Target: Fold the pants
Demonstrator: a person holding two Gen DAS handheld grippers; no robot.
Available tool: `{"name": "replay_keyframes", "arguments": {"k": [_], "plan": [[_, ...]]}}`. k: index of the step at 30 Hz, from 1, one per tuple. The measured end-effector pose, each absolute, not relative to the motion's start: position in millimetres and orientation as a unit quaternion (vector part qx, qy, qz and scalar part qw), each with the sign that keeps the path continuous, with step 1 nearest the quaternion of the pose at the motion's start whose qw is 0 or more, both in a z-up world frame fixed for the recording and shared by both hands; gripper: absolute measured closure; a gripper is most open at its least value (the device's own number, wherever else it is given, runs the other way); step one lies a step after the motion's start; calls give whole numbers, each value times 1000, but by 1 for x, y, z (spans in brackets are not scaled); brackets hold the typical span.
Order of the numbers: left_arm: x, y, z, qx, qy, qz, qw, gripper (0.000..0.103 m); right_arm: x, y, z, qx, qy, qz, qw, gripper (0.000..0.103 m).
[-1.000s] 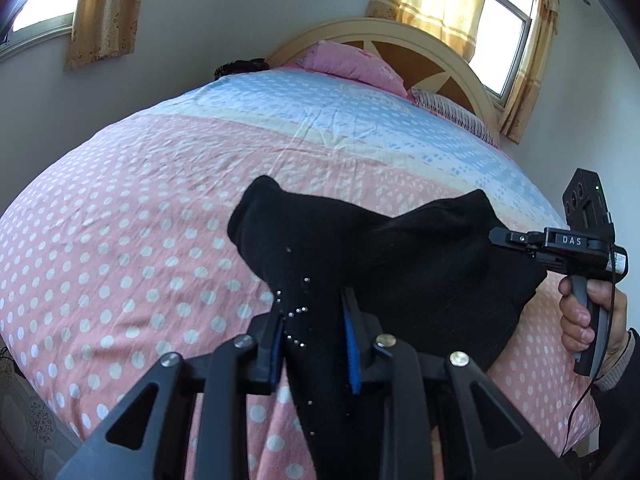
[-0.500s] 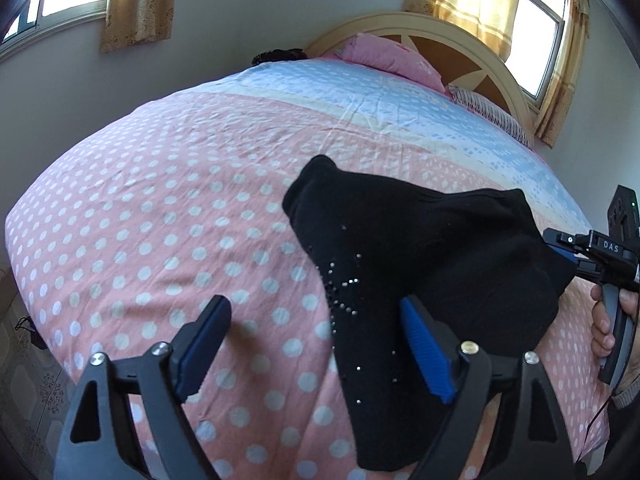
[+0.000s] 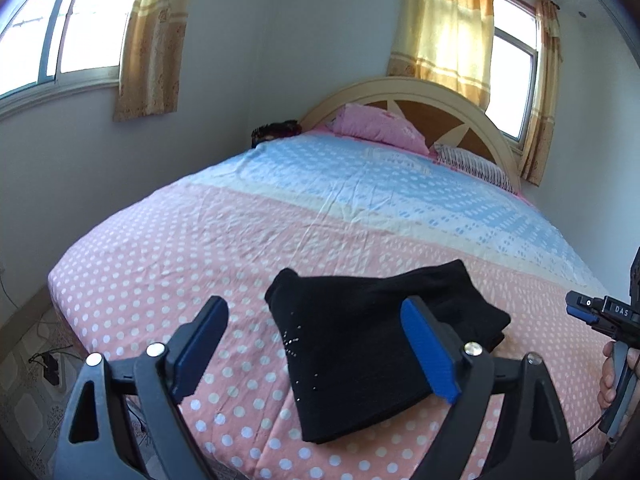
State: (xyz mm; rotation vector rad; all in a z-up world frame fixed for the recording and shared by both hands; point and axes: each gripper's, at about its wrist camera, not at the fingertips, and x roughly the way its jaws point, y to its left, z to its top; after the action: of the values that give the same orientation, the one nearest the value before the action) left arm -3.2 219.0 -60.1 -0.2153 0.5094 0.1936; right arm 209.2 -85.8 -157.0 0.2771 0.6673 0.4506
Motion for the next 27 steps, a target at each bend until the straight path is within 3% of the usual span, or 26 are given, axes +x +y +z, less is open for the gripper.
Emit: {"name": "replay_keyframes", "arguments": {"k": [4, 6, 9, 27], "plan": [[-18, 204, -34, -93, 201, 95, 971, 2, 153, -86, -118, 97, 247, 205, 942, 45], [-23, 199, -24, -90, 183, 92, 975, 0, 128, -84, -103, 86, 213, 197, 953, 33], [-27, 193, -17, -86, 169, 85, 978, 0, 102, -81, -86, 67, 176, 197, 962, 30], [-29, 180, -23, -83, 173, 81, 978, 0, 75, -78, -94, 62, 179, 206, 960, 29]]}}
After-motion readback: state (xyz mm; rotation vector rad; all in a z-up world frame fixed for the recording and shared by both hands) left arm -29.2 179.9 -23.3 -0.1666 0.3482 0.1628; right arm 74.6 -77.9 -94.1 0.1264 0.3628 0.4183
